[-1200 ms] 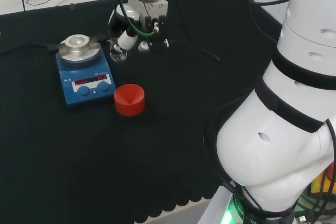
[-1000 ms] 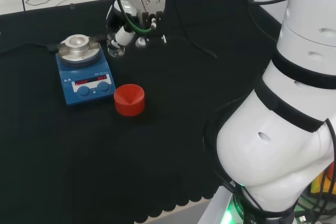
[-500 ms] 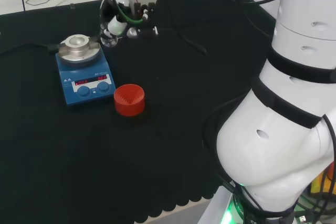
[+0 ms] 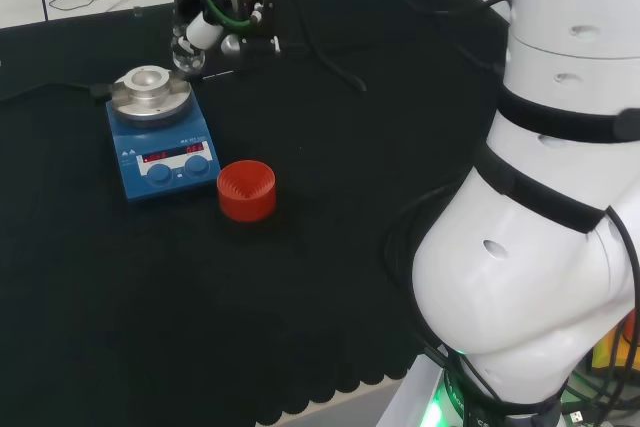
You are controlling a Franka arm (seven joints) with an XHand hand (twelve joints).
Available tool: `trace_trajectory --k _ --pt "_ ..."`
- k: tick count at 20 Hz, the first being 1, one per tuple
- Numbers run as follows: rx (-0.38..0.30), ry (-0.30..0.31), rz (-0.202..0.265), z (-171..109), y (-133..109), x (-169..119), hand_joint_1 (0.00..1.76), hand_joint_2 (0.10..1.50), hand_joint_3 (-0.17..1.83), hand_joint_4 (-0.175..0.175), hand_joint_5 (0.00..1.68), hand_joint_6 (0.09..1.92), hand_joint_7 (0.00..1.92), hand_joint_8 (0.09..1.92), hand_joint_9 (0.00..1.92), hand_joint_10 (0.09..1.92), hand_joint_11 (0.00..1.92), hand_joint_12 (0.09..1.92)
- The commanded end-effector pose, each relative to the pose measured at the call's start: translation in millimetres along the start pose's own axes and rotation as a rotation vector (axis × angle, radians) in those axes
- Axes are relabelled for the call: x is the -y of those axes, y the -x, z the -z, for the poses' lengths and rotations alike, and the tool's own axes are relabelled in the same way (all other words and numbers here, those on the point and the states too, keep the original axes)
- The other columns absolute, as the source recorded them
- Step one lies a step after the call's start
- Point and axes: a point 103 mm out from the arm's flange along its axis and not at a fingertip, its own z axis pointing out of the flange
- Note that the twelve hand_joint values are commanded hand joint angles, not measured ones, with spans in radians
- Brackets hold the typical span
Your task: Place the round-bottom flask on the heater.
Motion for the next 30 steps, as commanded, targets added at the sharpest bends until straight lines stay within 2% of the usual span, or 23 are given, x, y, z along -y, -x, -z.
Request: trace_trajectory --k 1,10,30 --pt "-0.025 -0.036 -0.016 -10.2 -5.1 -28.8 1.12 0.6 0.82 0.175 1.2 0.87 0.7 0.65 0.86 0.53 0.59 1.27" --pt "-0.024 -0.049 -0.005 -20.4 -12.0 -58.4 1.12 0.6 0.82 0.175 1.2 0.87 0.7 0.65 0.86 0.53 0.6 1.27" --pt "-0.023 -0.08 0.029 -40.3 -19.2 -90.2 1.12 0.6 0.82 0.175 1.2 0.88 0.7 0.66 0.87 0.53 0.61 1.26"
